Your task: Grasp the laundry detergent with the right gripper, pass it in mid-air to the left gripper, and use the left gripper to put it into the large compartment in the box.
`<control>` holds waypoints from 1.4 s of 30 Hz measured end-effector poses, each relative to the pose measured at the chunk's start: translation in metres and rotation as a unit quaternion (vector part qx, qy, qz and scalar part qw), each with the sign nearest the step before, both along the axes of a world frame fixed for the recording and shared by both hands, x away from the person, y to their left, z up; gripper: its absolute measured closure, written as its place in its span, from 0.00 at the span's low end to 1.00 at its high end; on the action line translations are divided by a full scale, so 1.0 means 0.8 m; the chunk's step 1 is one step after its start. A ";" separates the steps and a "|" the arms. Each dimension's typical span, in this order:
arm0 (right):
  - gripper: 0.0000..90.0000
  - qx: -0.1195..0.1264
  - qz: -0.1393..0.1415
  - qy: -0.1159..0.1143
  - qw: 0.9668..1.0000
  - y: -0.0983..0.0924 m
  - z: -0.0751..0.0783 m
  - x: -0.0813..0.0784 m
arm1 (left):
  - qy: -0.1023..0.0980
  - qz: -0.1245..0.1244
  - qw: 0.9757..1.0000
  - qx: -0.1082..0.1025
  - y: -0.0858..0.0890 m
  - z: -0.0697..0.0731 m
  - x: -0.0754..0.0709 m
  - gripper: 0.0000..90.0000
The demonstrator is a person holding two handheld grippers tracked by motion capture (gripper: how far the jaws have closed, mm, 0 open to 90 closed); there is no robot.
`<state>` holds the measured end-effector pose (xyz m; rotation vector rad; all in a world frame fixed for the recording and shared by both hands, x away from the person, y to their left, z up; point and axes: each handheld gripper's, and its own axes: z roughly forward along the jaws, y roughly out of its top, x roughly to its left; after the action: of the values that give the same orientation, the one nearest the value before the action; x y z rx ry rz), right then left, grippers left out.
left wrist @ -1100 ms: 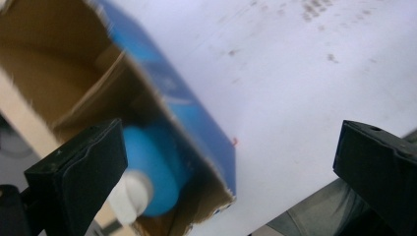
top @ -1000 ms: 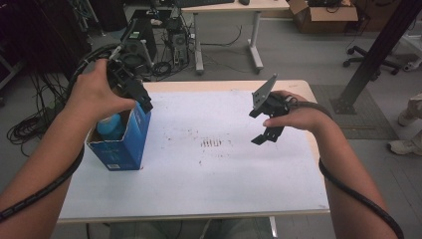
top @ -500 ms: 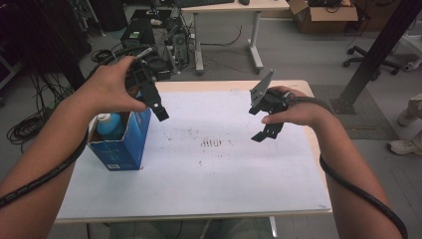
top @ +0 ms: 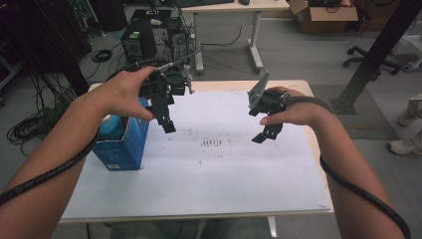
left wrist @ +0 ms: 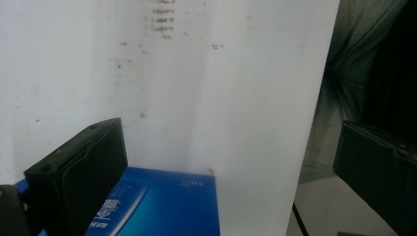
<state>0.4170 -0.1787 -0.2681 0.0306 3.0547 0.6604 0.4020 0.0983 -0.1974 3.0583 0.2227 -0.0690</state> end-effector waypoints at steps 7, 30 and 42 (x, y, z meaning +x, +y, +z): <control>0.03 -0.010 0.002 0.004 1.000 0.003 -0.003 0.004 | 0.011 -0.020 1.000 0.010 -0.003 -0.008 0.001 0.00; 0.04 -0.029 0.005 0.013 0.999 0.007 -0.012 0.015 | 0.016 -0.023 1.000 0.012 -0.005 -0.015 0.013 0.00; 0.03 -0.026 0.005 0.013 1.000 0.007 -0.013 0.015 | 0.018 -0.020 1.000 0.010 -0.004 -0.020 0.016 0.00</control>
<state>0.4291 -0.1733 -0.2788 0.0243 3.0978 0.5840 0.4146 0.0952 -0.2131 3.0840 0.1652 -0.1249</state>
